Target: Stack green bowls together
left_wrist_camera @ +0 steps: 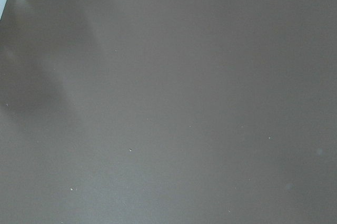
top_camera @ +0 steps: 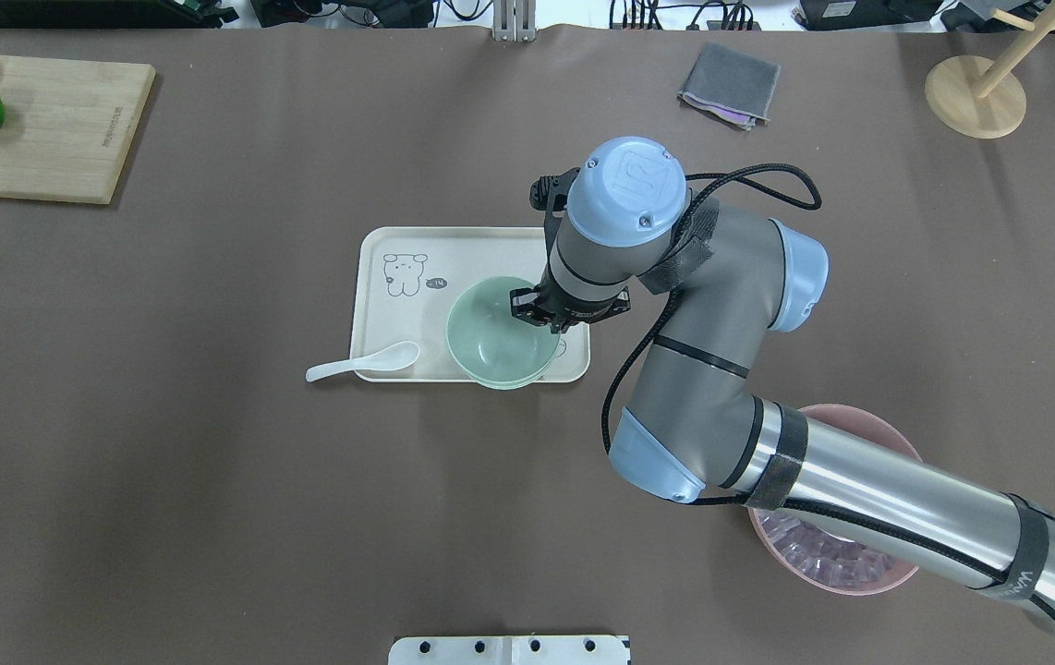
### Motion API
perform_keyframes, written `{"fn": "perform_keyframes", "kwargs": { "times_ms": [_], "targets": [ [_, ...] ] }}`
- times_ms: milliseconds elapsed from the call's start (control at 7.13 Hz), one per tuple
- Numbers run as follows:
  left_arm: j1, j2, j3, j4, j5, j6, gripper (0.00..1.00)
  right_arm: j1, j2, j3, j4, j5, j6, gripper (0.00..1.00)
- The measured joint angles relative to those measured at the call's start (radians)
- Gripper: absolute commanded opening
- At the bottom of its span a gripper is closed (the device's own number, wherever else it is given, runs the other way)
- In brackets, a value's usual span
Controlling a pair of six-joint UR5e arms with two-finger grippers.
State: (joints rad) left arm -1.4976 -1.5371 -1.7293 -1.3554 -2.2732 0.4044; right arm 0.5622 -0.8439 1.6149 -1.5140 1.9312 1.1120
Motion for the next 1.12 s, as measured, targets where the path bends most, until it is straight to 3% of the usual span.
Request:
{"fn": "perform_keyframes", "kwargs": {
  "times_ms": [140, 701, 1122],
  "targets": [
    [0.000, 0.000, -0.001, 0.000, 0.000, 0.000, 0.98, -0.001, 0.000, -0.001, 0.001, 0.000, 0.001, 0.98],
    [0.000, 0.000, 0.000, 0.000, 0.000, 0.001, 0.98, 0.025, 0.001, 0.007, 0.041, 0.016, 0.009, 0.99],
    [-0.001, 0.001, 0.015, 0.000, 0.000, -0.002, 0.98, 0.146, -0.006, 0.013, 0.015, 0.110, -0.042, 1.00]
  ]
}}
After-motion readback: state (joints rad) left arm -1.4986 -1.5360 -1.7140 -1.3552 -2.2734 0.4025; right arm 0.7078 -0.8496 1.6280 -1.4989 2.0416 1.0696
